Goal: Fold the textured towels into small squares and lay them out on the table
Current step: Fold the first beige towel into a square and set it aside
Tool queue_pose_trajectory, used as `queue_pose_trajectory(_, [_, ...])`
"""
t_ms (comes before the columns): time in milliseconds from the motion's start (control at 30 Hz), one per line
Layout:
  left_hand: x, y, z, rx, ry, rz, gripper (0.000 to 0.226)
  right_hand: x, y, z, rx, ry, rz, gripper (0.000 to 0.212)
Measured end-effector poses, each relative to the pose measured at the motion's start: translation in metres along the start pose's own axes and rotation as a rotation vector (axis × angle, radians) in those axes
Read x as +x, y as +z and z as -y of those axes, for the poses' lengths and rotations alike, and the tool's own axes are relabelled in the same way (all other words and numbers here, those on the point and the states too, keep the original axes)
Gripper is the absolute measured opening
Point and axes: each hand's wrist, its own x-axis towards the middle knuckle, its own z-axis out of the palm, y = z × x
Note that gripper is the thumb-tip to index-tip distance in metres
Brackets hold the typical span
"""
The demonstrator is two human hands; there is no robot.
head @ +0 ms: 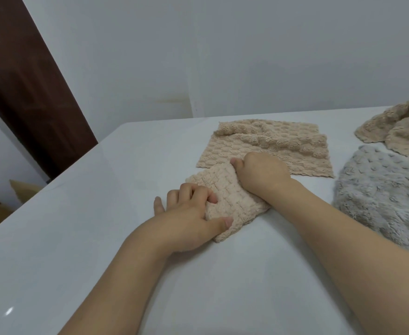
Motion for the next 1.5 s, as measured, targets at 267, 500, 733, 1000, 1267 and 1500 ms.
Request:
queue_pose_trajectory(267, [-0.009, -0.012, 0.001, -0.331, -0.002, -0.019, 0.050, -0.019, -0.033, -0.015, 0.106, 0.057, 0.207, 0.076])
queue_pose_trajectory(500, [0.042, -0.001, -0.012, 0.018, -0.109, -0.300, 0.051, -0.056, -0.032, -0.030, 0.354, 0.128, 0.316, 0.035])
queue_pose_trajectory(733, [0.014, -0.038, -0.014, -0.703, -0.135, -0.259, 0.028, -0.090, -0.035, -0.015, 0.679, 0.110, 0.165, 0.030])
queue_pose_trajectory(1000, [-0.073, -0.013, 0.026, -1.282, -0.460, -0.257, 0.057, -0.113, -0.035, 0.049, 0.899, 0.291, 0.384, 0.012])
queue_pose_trajectory(1267, [-0.043, -0.054, 0.113, -0.759, -0.328, -0.470, 0.024, -0.079, -0.026, 0.138, 1.091, 0.155, 0.476, 0.037])
queue_pose_trajectory(1500, [0.015, -0.114, 0.212, -0.340, -0.226, -0.761, 0.015, -0.011, 0.032, 0.233, 1.000, -0.037, 0.365, 0.035])
